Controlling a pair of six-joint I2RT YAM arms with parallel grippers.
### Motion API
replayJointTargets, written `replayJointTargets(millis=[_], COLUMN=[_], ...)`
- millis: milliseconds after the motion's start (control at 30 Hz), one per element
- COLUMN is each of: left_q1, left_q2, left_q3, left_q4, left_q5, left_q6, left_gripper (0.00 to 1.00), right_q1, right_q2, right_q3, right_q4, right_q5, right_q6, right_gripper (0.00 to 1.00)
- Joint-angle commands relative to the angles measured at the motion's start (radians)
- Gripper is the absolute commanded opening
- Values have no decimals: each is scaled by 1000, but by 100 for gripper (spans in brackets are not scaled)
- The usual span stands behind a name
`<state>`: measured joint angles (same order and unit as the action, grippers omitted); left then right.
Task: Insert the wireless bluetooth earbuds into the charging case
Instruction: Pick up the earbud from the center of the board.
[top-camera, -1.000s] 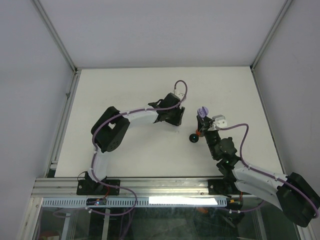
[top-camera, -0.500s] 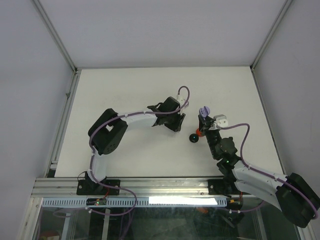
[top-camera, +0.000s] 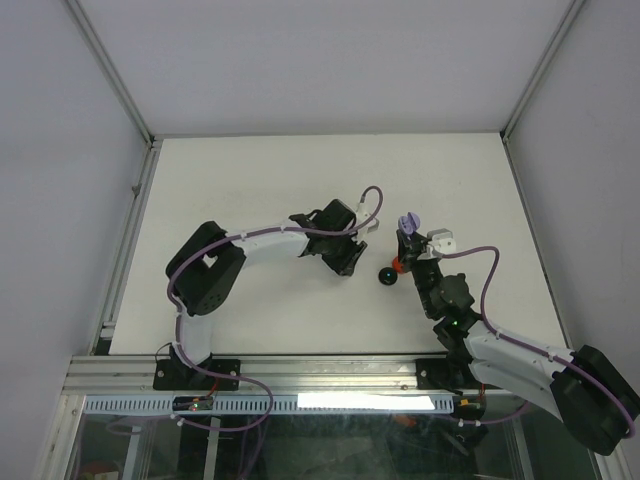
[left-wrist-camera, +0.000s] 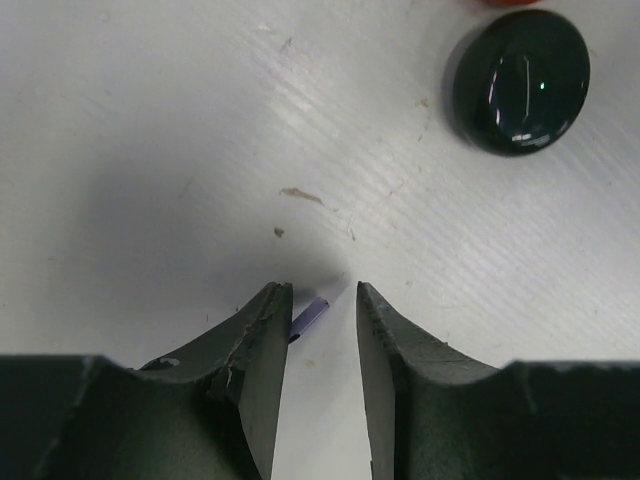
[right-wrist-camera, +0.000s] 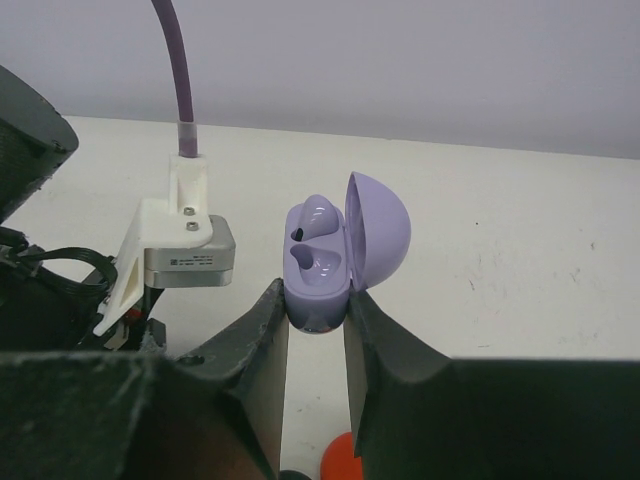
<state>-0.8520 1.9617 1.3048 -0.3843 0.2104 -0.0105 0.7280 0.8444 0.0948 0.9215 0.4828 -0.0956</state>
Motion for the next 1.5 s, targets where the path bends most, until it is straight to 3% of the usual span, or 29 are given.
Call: replayJointTargets(millis=[0, 200, 567, 700, 1133, 1467], left_q1=[-9, -16, -34, -40, -83, -115], left_q2=[-99, -153, -230, -210, -36, 12], left_q3=[-17, -24, -60, -44, 68, 113], left_q4=[-52, -48, -21, -47, -121, -195], left_q5=[52, 40, -308, -358, -436, -494], left_q6=[94, 79, -297, -388, -444, -442], left_gripper=[35, 40, 45, 45, 40, 35], right_q1=[-5, -5, -6, -7, -8, -9], right_q2=[-14, -9, -7, -5, -7, -3], right_q3=[13, 16, 22, 22, 24, 26], right_q4=[36, 32, 23, 21, 11, 10], right_q5=[3, -4, -21, -21, -21, -26], right_q6=[13, 17, 13, 14, 17, 23], right_gripper=[0, 0, 0, 0, 0, 0])
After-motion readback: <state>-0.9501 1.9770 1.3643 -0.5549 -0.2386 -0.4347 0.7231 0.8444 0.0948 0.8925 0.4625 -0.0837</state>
